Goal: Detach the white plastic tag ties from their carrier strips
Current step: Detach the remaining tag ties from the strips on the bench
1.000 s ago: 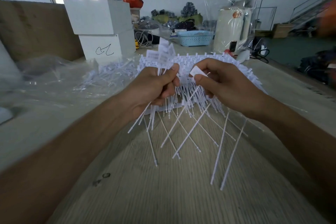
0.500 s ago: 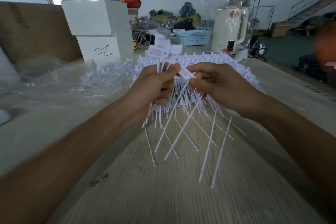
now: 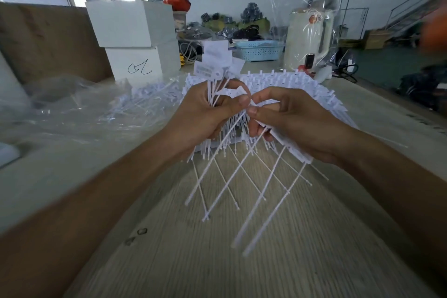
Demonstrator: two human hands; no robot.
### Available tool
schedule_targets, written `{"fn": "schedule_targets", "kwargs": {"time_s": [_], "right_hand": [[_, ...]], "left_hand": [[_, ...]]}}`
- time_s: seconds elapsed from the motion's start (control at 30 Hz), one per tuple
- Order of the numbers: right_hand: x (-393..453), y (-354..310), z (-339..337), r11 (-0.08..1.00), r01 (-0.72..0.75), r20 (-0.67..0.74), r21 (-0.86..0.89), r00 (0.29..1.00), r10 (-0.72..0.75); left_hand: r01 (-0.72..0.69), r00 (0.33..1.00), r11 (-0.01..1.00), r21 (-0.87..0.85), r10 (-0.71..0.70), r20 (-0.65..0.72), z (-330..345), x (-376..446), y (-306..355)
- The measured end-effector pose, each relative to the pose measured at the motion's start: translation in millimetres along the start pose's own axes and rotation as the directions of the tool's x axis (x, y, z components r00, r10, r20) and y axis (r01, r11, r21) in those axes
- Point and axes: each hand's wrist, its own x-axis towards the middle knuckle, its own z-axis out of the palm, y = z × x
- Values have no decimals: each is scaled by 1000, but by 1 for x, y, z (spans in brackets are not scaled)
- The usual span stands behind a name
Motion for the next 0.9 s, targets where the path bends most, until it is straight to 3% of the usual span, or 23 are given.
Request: {"fn": "schedule_targets", "kwargs": {"time_s": [0.1,0.27,0.47,0.57,0.73,0.9], "right_hand": [[1,-2,-1,991,5,5,-135,1000,-4],[3,-2,0,959,3,-35,-284,999,-13],[1,-4,3,966,23,25,-259,1000,-17],[2,-3,4,931,58,18,-362,998,-55],[4,-4,5,687,189,22,-702,969,-244],[1,-4,5,385,268,144,-883,936,-320]], "left_hand": [[-68,997,996,63,66,36,3,-3,-1],[-56,998,988,144,53,25,8,-5,1],[55,995,981,188,-38,-90,20,-2,5],[123,989,974,189,-103,-108,20,-1,8],[297,952,955,-1,-296,-72,20,-2,13],[337,940,942,3,-336,-59,15,1,15]]}}
